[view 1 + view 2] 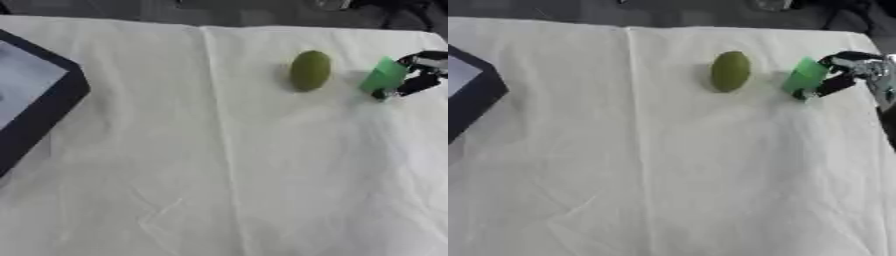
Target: Pick up the objects with one hand, pass them to the other hand, and then place them into the box on the other side of the table.
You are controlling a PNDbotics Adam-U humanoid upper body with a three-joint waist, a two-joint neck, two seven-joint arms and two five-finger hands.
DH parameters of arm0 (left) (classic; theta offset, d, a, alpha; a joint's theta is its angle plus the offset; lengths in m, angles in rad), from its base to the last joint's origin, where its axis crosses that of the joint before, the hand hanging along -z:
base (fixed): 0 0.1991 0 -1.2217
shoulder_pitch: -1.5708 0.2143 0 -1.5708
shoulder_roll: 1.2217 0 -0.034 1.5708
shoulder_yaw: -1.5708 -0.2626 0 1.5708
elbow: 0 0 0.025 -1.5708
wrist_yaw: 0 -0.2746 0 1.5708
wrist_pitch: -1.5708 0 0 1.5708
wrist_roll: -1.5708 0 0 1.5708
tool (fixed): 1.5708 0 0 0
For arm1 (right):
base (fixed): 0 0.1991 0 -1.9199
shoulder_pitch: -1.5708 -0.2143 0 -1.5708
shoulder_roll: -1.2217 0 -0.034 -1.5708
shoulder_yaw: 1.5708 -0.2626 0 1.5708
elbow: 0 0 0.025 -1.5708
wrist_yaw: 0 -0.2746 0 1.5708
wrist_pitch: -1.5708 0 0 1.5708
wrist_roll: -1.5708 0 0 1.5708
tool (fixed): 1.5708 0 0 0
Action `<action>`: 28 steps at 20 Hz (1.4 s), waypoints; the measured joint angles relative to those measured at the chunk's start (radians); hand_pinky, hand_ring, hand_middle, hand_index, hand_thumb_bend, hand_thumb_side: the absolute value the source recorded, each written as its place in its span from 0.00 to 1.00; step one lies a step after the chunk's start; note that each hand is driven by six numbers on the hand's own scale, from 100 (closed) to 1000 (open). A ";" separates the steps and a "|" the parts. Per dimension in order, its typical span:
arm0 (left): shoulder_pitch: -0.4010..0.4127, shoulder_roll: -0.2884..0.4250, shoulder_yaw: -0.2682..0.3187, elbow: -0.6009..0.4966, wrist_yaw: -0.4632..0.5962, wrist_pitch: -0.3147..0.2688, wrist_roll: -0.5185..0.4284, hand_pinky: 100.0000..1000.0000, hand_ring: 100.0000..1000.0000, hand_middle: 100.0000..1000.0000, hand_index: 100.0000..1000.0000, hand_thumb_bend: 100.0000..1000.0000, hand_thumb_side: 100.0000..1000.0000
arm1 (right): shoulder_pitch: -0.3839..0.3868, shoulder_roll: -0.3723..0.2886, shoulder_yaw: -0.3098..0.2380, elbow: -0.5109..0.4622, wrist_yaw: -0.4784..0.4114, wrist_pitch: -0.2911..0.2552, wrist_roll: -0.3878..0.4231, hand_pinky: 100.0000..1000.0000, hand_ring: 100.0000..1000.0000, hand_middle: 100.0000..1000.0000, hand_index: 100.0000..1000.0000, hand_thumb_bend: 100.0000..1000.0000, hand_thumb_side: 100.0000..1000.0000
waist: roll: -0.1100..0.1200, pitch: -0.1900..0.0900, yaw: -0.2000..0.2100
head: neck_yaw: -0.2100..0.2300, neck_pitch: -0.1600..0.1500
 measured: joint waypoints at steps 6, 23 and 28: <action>0.002 0.000 0.000 0.000 -0.001 0.000 0.003 0.71 0.57 0.51 0.68 0.43 0.22 | 0.000 0.001 -0.011 0.009 -0.020 -0.006 -0.024 0.85 0.84 0.67 0.78 0.43 0.46 | 0.001 0.000 -0.001 | 0.000 0.000; 0.012 0.001 0.005 0.000 -0.005 0.004 0.007 0.72 0.57 0.51 0.68 0.43 0.21 | 0.018 0.002 -0.010 0.003 -0.207 0.008 -0.067 0.74 0.69 0.47 0.45 0.37 0.20 | -0.004 -0.015 -0.008 | 0.016 0.001; 0.019 0.001 0.005 0.000 -0.005 0.005 0.008 0.72 0.57 0.51 0.68 0.42 0.21 | 0.058 0.002 -0.022 -0.088 -0.287 -0.004 -0.079 0.72 0.66 0.45 0.43 0.37 0.14 | -0.003 -0.032 -0.019 | 0.035 0.002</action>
